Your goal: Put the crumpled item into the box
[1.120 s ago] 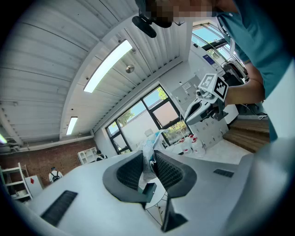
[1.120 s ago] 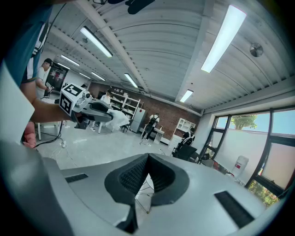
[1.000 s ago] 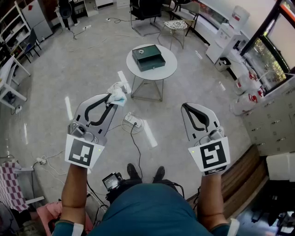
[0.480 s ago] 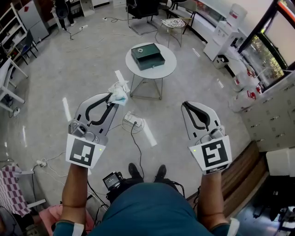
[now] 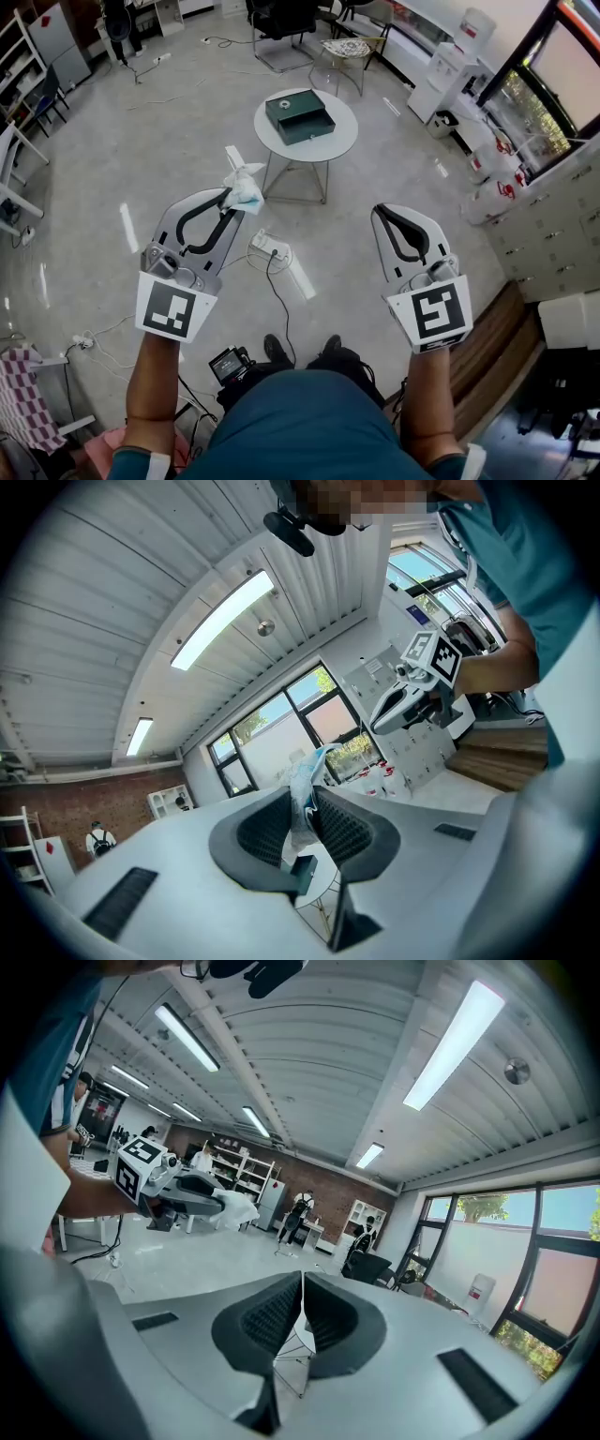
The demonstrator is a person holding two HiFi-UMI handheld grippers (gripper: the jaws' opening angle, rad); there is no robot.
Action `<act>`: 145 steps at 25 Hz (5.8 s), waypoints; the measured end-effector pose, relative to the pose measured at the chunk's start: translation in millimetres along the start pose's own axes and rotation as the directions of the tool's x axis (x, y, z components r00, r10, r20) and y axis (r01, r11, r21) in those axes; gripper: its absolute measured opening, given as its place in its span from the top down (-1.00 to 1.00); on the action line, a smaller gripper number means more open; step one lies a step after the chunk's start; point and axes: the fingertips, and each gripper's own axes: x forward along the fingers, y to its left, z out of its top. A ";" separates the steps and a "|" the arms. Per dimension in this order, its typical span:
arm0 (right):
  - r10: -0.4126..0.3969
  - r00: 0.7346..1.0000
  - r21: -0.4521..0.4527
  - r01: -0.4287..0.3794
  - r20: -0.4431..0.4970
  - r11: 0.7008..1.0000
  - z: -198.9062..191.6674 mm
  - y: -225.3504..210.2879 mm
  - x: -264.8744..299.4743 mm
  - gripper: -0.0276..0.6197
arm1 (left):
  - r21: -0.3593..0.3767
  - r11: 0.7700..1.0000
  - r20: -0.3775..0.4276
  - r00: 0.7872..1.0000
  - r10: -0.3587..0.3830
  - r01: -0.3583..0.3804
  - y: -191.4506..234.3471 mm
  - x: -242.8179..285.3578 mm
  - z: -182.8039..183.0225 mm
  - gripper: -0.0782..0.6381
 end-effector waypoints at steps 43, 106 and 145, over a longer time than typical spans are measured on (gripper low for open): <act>0.235 0.965 -0.012 -0.235 0.121 0.972 -59.4 -198.4 191.7 0.80 | 0.030 0.991 -0.209 0.969 0.134 -0.130 57.2 228.5 -47.1 0.54; 0.216 0.976 0.014 -0.215 -0.027 0.976 -83.5 -292.3 541.5 0.80 | -0.130 0.991 -0.172 0.984 -0.040 0.018 255.5 460.8 -264.6 0.54; 0.309 0.918 0.222 -0.257 -0.247 0.941 -329.4 -284.6 638.5 0.80 | -0.436 0.895 -0.408 0.867 -0.288 0.092 105.8 585.9 -550.6 0.54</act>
